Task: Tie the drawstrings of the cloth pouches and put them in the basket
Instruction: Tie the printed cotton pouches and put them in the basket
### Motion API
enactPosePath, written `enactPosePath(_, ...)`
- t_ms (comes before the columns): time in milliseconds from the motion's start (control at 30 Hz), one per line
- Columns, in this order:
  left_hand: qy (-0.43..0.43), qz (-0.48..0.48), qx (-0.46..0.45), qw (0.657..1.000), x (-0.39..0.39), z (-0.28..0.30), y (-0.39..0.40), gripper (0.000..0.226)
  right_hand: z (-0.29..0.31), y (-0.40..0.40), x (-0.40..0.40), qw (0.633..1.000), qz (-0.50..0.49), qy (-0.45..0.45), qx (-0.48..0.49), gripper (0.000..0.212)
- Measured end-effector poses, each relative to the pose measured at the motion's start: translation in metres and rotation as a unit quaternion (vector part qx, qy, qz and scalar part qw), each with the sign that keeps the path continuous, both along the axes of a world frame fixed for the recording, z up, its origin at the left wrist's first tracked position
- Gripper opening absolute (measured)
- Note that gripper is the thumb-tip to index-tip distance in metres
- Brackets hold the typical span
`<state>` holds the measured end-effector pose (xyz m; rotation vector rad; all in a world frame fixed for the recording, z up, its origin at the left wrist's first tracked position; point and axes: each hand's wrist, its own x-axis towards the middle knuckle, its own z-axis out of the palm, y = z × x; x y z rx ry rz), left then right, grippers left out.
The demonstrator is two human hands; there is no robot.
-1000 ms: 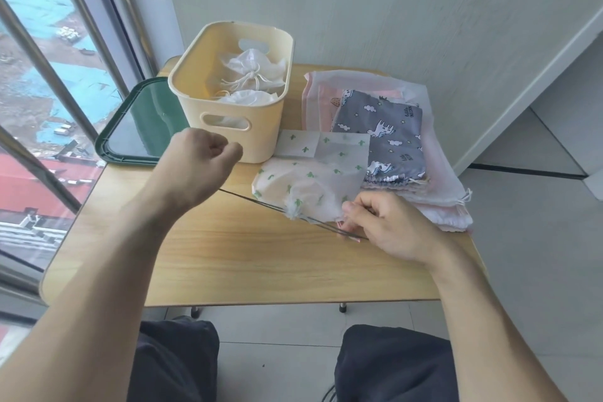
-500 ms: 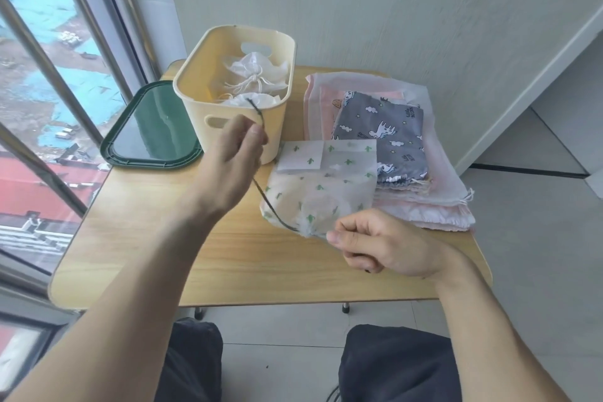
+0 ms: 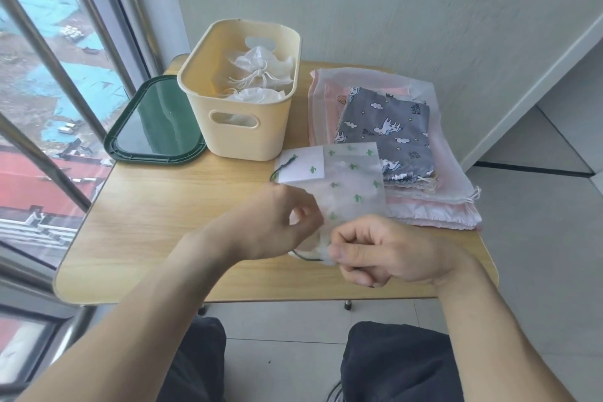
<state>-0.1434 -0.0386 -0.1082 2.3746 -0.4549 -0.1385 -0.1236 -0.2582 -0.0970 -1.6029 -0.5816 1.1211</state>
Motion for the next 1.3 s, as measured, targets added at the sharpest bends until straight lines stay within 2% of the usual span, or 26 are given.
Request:
enactPosePath(100, 0.054, -0.031, 0.013, 0.998, 0.002, -0.008, -0.006, 0.062, 0.006, -0.006, 0.006, 0.997, -0.033, 0.024, 0.06, 0.021)
enactPosePath(167, 0.065, -0.05, 0.04, 0.996, 0.002, -0.009, -0.009, 0.076, 0.009, -0.006, 0.011, 0.99, -0.084, 0.015, 0.108, 0.014)
enactPosePath(200, 0.069, -0.06, 0.063, 0.994, 0.002, -0.009, -0.009, 0.076, 0.009, -0.004, 0.015, 0.984, -0.122, 0.003, 0.129, 0.016)
enactPosePath(267, 0.065, -0.075, 0.102, 0.99, 0.0, -0.01, -0.011, 0.064, 0.005, 0.003, 0.024, 0.967, -0.207, -0.04, 0.143, 0.017)
enactPosePath(333, 0.044, -0.081, 0.114, 0.989, -0.001, -0.012, -0.01, 0.049, -0.003, 0.012, 0.034, 0.95, -0.27, -0.12, 0.097, 0.012)
enactPosePath(467, 0.039, -0.091, 0.117, 0.988, 0.001, -0.015, -0.009, 0.04, -0.024, 0.022, 0.049, 0.9, -0.283, -0.325, -0.064, 0.013)
enactPosePath(533, 0.043, -0.092, 0.119, 0.988, 0.001, -0.014, -0.009, 0.04, -0.027, 0.021, 0.053, 0.883, -0.276, -0.372, -0.073, 0.019)
enactPosePath(633, 0.077, -0.07, 0.091, 0.99, 0.001, -0.01, -0.007, 0.046, -0.023, 0.021, 0.054, 0.883, -0.297, -0.363, 0.021, 0.03)
enactPosePath(733, 0.116, -0.035, 0.027, 0.992, 0.002, -0.008, -0.003, 0.035, -0.019, 0.017, 0.052, 0.847, -0.369, -0.377, 0.066, 0.036)
enactPosePath(800, 0.105, -0.031, 0.013, 0.994, 0.002, -0.008, -0.002, 0.02, -0.017, 0.014, 0.05, 0.831, -0.407, -0.377, 0.047, 0.036)
enactPosePath(867, 0.094, -0.031, 0.011, 0.995, 0.003, -0.01, -0.001, 0.016, -0.015, 0.008, 0.051, 0.83, -0.407, -0.382, 0.018, 0.034)
enactPosePath(1033, 0.123, -0.025, -0.018, 0.992, 0.004, -0.01, 0.002, 0.044, -0.015, -0.001, 0.063, 0.862, -0.362, -0.355, 0.02, 0.02)
enactPosePath(1133, 0.135, -0.059, 0.023, 0.989, 0.003, -0.006, 0.001, 0.036, -0.015, 0.0, 0.072, 0.864, -0.363, -0.346, 0.043, 0.018)
enactPosePath(1233, 0.115, -0.057, 0.042, 0.991, 0.001, -0.008, -0.003, 0.027, -0.018, 0.001, 0.078, 0.845, -0.374, -0.383, 0.007, 0.016)
enactPosePath(1300, 0.113, -0.037, 0.01, 0.993, 0.002, -0.01, -0.003, 0.025, -0.017, 0.002, 0.077, 0.808, -0.39, -0.441, -0.029, 0.013)
